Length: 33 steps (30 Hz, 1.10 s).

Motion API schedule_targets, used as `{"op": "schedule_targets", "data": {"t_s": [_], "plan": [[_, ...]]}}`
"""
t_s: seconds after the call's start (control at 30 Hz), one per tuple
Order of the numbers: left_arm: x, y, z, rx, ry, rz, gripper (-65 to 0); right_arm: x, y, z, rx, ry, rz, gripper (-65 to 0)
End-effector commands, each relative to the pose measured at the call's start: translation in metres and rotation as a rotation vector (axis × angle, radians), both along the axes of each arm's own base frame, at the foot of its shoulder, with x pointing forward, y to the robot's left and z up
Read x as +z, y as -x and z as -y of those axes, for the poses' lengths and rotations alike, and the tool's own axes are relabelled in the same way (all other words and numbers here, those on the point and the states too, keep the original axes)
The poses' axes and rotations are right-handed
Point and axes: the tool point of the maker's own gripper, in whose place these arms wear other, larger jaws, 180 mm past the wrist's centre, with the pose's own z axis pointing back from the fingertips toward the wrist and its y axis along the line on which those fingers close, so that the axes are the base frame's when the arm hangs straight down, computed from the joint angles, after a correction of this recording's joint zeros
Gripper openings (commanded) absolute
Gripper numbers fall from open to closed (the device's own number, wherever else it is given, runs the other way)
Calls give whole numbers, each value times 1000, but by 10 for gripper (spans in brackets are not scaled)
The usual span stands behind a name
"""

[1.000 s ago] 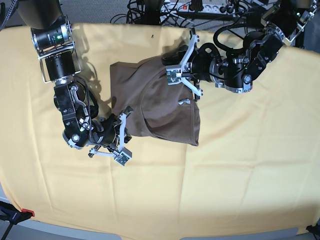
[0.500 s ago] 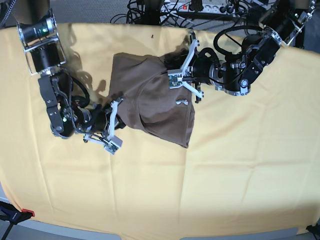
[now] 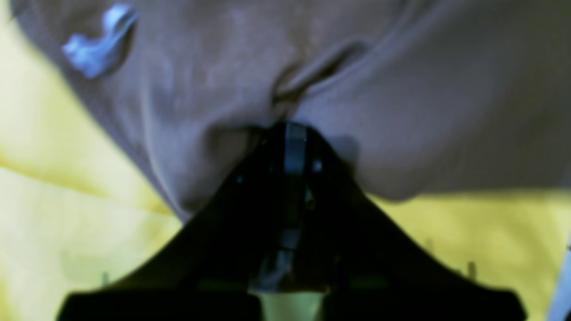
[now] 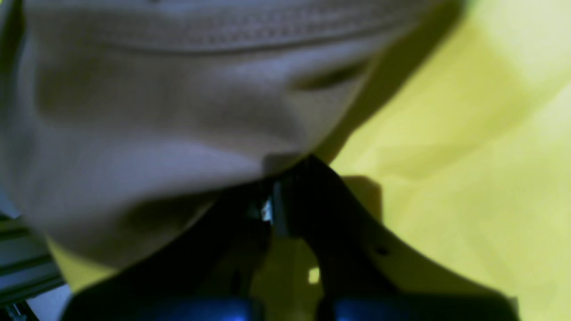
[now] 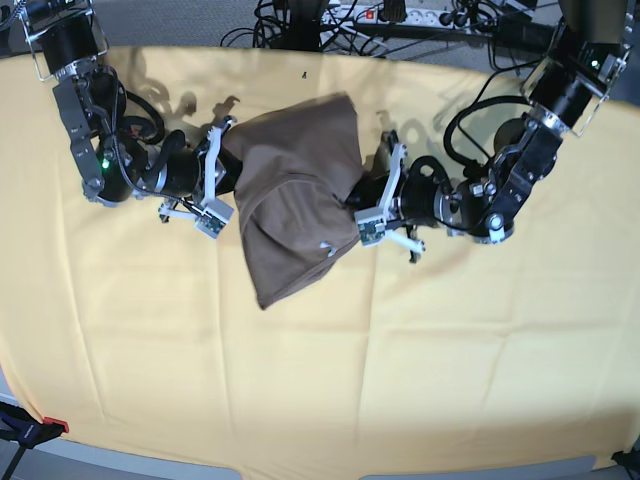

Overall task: Fold the T-shirt properly
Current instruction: 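Press both grippers against the bundle's sides to square it, then open both grippers and withdraw them from the folded shirt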

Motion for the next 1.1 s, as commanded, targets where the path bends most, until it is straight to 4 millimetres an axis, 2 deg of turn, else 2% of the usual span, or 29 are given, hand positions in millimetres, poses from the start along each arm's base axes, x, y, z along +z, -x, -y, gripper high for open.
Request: {"op": "schedule_targets", "data": {"t_s": [0.0,0.1,0.27,0.4,0.53,0.63,0.77,0.93,1.07], "plan": [[4,-19,-5,23,-36,48,-650,3,2,4,4,10,6,-650],[12,-38,6,39,2,69,-650,6,8,7,-29,-2,7,-650],[39,-58,29,24,66,129,-650,22,12,9,-98,-54,31,-650],[54,-62,29,21,60,101,-650,41,-5,18,-200,-115,97,-650],[81,-53,26,22,131,32,-650,70,-24,30,-301,-245,142,-650],[107,-49,18,33,208,-24,-650,88,-29,37,-346,-341,154,-650],[136,-44,4,50,295,-60,-650,106,-24,45,-380,-455,108,-650],[142,-26,-27,102,310,-53,-650,123,-18,71,-425,-502,112,-650],[141,-5,-50,140,282,-26,-650,136,-14,107,-520,-485,177,-650]]}}
